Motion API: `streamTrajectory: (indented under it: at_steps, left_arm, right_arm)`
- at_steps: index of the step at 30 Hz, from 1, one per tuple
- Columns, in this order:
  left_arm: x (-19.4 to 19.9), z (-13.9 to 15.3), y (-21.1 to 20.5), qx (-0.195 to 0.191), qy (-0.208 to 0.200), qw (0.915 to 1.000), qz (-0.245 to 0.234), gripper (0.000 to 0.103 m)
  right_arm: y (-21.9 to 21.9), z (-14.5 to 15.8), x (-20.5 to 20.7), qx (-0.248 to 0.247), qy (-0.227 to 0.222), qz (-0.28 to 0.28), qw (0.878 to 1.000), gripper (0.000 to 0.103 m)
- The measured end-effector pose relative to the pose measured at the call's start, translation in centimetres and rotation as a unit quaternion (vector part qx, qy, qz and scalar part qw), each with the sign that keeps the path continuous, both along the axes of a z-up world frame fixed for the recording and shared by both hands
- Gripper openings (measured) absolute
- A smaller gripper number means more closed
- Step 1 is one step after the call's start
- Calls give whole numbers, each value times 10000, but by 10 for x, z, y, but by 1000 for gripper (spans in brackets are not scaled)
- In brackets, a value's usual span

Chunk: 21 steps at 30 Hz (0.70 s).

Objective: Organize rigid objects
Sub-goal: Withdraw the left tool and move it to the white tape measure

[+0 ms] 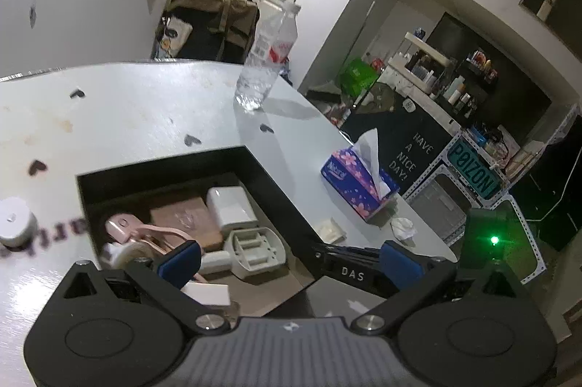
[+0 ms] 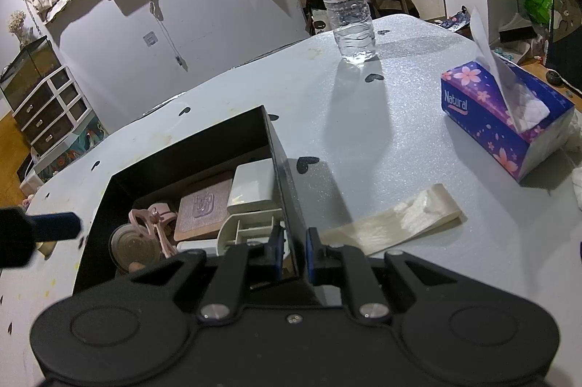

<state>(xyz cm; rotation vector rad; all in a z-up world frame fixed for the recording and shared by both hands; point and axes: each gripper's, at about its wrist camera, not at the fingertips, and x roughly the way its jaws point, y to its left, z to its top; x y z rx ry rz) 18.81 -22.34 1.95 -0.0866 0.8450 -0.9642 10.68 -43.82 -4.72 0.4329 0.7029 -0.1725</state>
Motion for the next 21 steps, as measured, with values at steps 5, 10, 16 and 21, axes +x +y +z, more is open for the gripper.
streamTrajectory:
  at_steps: [5, 10, 16, 21]
  left_arm:
    - [3, 5, 23, 22, -165, 9995, 250, 103]
    - [12, 4, 48, 198, -419, 9964, 712, 103]
    - [30, -5, 80, 310, -394, 9899, 1328, 103]
    - [43, -16, 102, 432, -545, 9778, 1975, 103]
  right_arm:
    - [0, 0, 0, -1, 0, 0, 10000, 13]
    - [0, 0, 0, -4, 1, 5, 10000, 13]
    - [0, 0, 0, -6, 1, 3, 10000, 13]
    - [1, 0, 1, -9, 5, 0, 10000, 13]
